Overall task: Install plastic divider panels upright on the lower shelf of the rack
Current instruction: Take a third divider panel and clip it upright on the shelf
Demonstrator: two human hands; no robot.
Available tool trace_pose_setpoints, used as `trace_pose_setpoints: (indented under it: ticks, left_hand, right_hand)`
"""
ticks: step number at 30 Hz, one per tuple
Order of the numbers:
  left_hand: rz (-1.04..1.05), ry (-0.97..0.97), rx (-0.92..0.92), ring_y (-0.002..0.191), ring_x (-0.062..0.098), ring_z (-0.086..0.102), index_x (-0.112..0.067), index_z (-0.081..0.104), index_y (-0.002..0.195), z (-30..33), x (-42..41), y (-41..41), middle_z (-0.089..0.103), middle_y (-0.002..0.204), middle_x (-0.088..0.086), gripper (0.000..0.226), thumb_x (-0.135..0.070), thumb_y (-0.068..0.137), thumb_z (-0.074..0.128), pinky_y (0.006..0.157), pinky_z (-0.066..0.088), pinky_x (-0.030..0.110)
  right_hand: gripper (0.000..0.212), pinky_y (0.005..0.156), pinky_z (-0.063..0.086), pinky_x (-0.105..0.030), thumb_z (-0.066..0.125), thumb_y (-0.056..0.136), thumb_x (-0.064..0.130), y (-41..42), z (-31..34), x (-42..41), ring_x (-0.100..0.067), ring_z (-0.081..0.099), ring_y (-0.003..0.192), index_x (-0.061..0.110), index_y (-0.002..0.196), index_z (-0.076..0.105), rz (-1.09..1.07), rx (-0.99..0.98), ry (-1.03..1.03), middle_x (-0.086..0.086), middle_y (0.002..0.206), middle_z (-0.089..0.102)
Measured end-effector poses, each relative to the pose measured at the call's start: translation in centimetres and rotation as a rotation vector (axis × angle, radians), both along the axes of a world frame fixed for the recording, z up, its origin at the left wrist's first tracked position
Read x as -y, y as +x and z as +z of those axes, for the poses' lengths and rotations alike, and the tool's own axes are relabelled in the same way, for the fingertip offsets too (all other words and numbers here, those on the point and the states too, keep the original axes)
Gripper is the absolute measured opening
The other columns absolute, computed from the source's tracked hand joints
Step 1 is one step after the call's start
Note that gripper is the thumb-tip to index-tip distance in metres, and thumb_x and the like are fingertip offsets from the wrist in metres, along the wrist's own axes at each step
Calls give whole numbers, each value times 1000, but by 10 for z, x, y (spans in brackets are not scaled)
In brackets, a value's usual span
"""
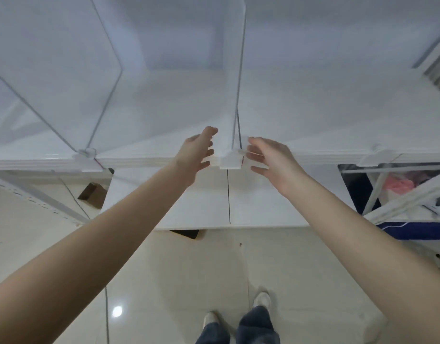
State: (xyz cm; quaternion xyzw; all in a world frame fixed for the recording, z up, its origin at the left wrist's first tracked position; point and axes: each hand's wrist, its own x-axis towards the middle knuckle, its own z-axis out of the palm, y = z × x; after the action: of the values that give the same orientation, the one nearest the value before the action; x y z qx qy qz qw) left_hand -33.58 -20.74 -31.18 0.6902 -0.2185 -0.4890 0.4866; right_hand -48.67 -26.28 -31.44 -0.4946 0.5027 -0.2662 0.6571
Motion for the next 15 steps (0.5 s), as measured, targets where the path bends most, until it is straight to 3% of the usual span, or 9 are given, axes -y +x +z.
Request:
trace_pose_setpoints:
  ticks: [2, 6, 11, 15]
  left_hand:
    - [-23, -100, 191, 116, 15, 54, -18, 56, 125, 30, -13, 1, 57, 125, -2, 38, -35, 92, 52, 95, 43, 30]
    - [-32, -298, 574, 120, 10, 50, -21, 53, 133, 93, -39, 4, 56, 130, -8, 43, -32, 91, 55, 95, 37, 22]
    - [-11, -473, 1112, 132, 14, 42, -20, 48, 136, 163, -73, 7, 47, 141, -4, 47, -31, 91, 57, 99, 28, 19]
    - [52, -512, 1430, 134, 20, 38, -16, 47, 137, 213, -103, 7, 43, 145, -1, 53, -33, 89, 60, 105, 28, 26]
  right_hand:
    - [6, 87, 46, -32, 60, 87, 26, -4, 32, -12, -16, 61, 100, 23, 87, 64, 21, -4, -141, 1, 96, 61]
    - [37, 101, 43, -30, 62, 87, 24, -8, 103, -31, -11, 56, 116, 16, 123, 58, 36, -10, -427, 0, 124, 61]
    - [42, 93, 38, -19, 63, 87, 22, -11, 178, -52, -8, 53, 117, 17, 128, 54, 77, -1, -784, 5, 130, 57]
    - [49, 103, 38, -25, 64, 85, 25, -14, 230, -69, -6, 49, 122, 23, 132, 50, 118, -59, -1083, 10, 132, 54]
